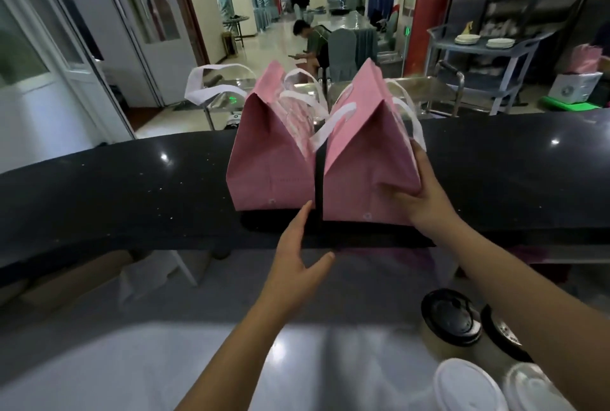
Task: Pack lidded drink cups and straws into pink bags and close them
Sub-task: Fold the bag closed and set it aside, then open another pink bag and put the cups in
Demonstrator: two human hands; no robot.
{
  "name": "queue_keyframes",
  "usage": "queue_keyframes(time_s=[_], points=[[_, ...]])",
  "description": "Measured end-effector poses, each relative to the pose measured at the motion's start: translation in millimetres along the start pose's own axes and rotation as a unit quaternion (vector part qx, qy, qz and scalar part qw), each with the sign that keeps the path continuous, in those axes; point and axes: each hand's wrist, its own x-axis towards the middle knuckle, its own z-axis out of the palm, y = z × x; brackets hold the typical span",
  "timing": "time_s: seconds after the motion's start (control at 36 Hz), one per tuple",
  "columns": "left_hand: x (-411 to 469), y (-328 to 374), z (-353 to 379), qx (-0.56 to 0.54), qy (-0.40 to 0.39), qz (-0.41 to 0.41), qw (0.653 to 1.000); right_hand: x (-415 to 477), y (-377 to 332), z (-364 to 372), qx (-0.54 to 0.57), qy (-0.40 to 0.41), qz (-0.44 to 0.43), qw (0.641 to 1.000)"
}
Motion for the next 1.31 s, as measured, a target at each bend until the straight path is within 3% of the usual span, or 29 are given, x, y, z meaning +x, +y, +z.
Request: queue_keyframes(time_s=[0.25, 0.44, 0.56, 0.78, 0.97, 1.17, 1.31], points=[[9.3, -23.1, -14.9, 0.274, -0.041, -0.005, 0.961, 39.2, 8.8, 3.3, -0.036, -0.032, 0.016, 0.999], [8.5, -42.8, -18.6, 0.323, -0.065, 0.014, 0.944, 38.3, 12.9, -1.2, -0.051, -0.033, 0.033, 0.998], [5.6, -49.3, -19.2, 0.358, -0.085, 0.026, 0.929, 12.7, 7.6, 2.5, -0.035, 0.012, 0.058, 0.998], [-29.1, -48.7, -34.5, 0.389, -0.077, 0.005, 0.918, -95.4, -13.8, 44.6, -0.266, 0.077, 0.077, 0.958], [-126.2, -83.9, -58.6, 0.349, -0.055, -0.124, 0.927, -186.4, -22.5, 122.4, -0.356, -0.044, 0.104, 0.928], [-241.2, -131.7, -78.6, 0.323, -0.098, -0.314, 0.887, -263.3, -1.3, 195.1, -0.309, -0.211, 0.173, 0.911], [-299.4, -135.7, -101.8, 0.260, -0.041, -0.403, 0.877, -276.9, -6.5, 213.8, -0.287, -0.321, 0.140, 0.892]])
